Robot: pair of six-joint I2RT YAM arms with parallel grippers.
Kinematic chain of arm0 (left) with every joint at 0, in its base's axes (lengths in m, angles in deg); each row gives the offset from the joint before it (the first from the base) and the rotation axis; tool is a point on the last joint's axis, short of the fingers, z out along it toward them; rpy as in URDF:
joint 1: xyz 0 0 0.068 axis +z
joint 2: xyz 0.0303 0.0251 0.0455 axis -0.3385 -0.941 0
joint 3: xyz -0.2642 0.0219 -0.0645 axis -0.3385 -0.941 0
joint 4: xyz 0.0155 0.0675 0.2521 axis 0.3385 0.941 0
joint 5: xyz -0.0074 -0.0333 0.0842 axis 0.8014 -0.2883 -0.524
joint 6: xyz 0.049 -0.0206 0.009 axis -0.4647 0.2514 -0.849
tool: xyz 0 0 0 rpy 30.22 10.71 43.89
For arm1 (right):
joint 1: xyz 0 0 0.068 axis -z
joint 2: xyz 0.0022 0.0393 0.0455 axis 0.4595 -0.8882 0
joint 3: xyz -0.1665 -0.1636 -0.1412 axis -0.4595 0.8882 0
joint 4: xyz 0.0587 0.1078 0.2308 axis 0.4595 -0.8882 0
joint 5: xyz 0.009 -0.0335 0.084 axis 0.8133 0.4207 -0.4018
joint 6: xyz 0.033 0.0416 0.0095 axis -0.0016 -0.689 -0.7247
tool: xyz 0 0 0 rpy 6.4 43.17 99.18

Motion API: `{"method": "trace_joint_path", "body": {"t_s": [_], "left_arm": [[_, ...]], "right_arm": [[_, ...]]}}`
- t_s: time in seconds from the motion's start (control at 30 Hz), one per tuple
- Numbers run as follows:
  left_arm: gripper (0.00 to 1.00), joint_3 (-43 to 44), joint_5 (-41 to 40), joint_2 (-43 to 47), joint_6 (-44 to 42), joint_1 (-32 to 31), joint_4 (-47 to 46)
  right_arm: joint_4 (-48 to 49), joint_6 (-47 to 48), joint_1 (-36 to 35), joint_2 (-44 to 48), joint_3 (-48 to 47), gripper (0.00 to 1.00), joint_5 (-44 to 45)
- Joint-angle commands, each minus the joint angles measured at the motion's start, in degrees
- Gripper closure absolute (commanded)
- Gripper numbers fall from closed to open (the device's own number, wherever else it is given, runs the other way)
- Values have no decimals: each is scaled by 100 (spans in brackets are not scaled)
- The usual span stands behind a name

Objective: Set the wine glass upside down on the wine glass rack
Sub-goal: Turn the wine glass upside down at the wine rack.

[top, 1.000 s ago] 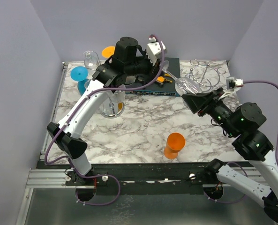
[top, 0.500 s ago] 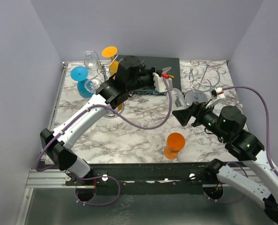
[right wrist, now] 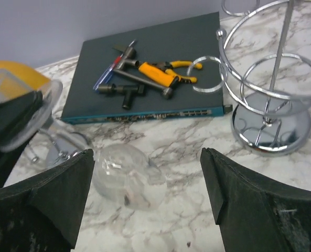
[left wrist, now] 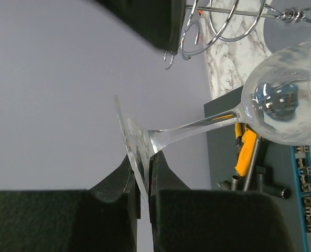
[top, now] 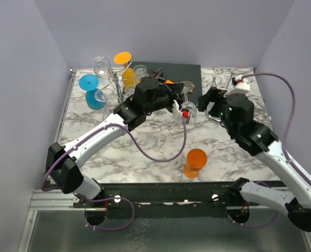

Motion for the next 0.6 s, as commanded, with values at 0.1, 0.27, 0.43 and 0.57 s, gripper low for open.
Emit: {"method": "trace_joint_path", "body": {"t_s": [0.1, 0.27, 0.43, 0.57], "left_arm": [[100, -305, 150, -51, -723, -14, -1314], [100, -344, 320, -402, -964, 18, -1780], [100, -208, 430, -862, -1230, 95, -2113], [100, -96, 603, -1132, -1613, 146, -2187]], "right_arm": [[1379, 1156, 1010, -1441, -1179, 14, -36], [1249, 1518, 1988, -2289, -2101, 20, -698], [1085, 1846, 2349, -2687, -2566, 19, -848], [1117, 1925, 2530, -2674, -2508, 18, -969]]}}
